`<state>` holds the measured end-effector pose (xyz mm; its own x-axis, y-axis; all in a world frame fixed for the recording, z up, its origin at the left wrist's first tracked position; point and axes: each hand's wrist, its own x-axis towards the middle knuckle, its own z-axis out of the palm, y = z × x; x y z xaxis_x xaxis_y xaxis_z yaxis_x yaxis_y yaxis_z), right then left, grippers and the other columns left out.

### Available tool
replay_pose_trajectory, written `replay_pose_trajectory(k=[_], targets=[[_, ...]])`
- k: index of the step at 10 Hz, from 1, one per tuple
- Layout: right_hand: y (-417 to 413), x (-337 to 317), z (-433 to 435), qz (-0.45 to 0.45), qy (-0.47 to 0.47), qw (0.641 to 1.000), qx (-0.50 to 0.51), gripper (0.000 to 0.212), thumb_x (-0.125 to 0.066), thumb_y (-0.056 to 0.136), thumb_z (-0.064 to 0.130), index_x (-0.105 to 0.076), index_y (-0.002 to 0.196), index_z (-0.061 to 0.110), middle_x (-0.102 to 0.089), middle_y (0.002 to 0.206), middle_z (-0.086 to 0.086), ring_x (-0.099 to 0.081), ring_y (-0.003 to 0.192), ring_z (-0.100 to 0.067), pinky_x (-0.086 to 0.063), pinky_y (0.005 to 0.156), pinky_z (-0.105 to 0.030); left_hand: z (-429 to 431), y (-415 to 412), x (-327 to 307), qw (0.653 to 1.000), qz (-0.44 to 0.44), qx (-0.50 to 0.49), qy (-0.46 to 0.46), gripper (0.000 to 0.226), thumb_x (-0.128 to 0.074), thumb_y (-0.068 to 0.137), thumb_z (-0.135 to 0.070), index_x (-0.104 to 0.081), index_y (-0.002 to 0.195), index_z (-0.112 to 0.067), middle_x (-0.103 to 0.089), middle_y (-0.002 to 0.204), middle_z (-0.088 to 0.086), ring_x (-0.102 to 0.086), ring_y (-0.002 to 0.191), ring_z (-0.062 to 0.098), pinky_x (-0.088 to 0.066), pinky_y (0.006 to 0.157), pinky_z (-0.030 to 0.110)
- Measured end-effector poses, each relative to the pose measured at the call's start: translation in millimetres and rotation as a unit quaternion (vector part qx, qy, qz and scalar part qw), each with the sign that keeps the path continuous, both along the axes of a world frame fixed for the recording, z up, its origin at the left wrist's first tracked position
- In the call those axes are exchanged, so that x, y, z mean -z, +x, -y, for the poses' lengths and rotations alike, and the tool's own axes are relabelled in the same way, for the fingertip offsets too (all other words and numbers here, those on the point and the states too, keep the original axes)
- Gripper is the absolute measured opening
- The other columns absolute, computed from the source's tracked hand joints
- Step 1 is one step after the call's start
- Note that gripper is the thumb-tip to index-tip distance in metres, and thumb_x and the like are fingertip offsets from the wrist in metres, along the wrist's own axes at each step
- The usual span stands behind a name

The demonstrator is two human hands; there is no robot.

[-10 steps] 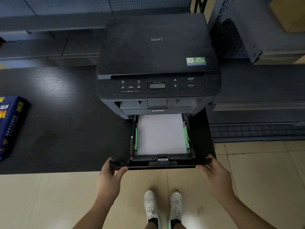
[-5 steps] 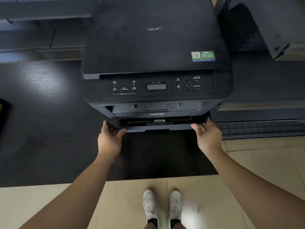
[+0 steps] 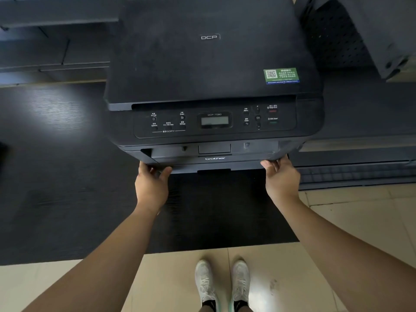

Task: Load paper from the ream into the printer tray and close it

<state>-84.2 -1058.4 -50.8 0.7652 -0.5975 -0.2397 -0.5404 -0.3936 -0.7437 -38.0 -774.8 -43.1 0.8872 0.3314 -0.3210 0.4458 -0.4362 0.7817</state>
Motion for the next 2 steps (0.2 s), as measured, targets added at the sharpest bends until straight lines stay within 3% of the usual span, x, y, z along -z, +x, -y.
replay_pose_trajectory(k=[1, 2], targets=[[0.2, -3.2, 1.9, -0.003, 0.006, 1.0, -0.01, 0.044, -0.064, 0.093, 0.025, -0.057, 0.132, 0.007, -0.071, 0.119, -0.011, -0.065, 0.115, -0.024, -0.042, 0.09, -0.02, -6.1, -2.6, 6.1, 1.0, -0.004, 0.02, -0.009, 0.04, -0.072, 0.089, -0.02, -0.056, 0.125, -0.012, -0.071, 0.113, -0.003, -0.064, 0.101, 0.012, -0.046, 0.088, 0.029], [-20.4, -11.0, 2.6, -0.065, 0.027, 0.997, -0.041, 0.062, -0.062, 0.094, 0.032, -0.041, 0.148, 0.01, -0.062, 0.137, -0.012, -0.059, 0.126, -0.023, -0.044, 0.099, -0.029, -11.5, -31.7, 9.8, 0.998, -0.052, 0.018, -0.022, 0.064, -0.071, 0.09, -0.026, -0.042, 0.146, -0.014, -0.064, 0.133, 0.005, -0.059, 0.125, 0.022, -0.047, 0.102, 0.036]])
